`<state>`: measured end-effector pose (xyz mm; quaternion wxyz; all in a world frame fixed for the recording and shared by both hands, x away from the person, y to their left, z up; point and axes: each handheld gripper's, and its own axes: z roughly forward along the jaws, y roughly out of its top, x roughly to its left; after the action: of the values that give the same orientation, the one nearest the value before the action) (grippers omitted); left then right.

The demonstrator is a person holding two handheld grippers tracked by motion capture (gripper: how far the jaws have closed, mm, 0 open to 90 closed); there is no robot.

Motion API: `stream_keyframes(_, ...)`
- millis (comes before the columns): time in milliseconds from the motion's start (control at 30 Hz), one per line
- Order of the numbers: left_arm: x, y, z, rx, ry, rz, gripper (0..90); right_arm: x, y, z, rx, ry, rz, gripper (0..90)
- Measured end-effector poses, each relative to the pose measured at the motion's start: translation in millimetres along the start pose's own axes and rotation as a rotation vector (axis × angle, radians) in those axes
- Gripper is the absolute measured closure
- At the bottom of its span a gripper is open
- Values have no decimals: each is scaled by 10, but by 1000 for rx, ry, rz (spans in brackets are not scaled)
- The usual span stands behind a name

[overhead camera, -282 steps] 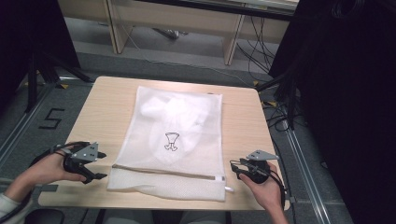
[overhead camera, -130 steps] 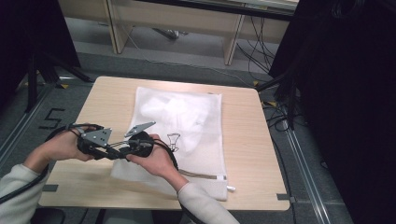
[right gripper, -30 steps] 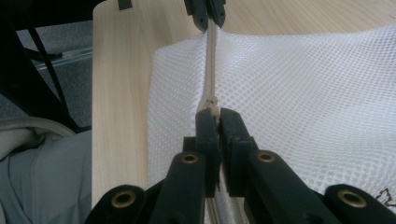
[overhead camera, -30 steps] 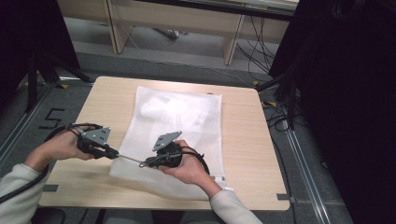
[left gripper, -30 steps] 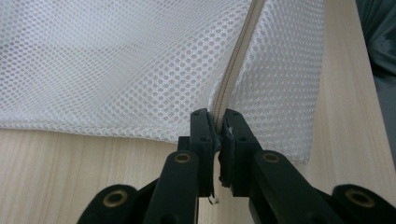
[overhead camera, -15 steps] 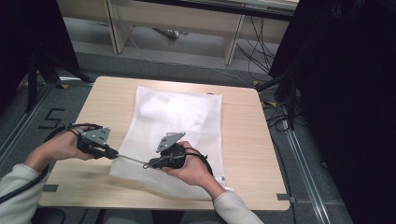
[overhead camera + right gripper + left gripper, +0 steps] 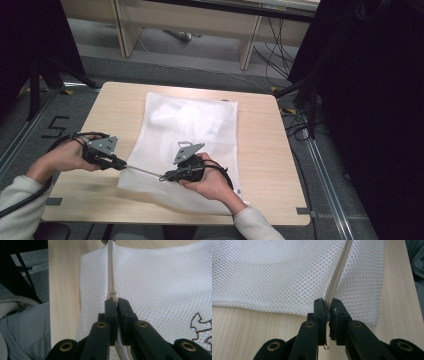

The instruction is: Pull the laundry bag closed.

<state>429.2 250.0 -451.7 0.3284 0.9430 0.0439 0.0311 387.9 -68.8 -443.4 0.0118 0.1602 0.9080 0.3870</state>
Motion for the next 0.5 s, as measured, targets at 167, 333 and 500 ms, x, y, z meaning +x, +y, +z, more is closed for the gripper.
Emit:
stream_keyframes(167,4,-14,5,2,3,-4,833,-16,-11,-9,8,8,-23,880)
stream_keyframes(333,7,-8,2,8,2,-2,833,-13,-52,-31,10,4,1,880)
stream_keyframes(500,13,-11,3,8,5,8,833,-32,-85,-46,10,-2,-12,880)
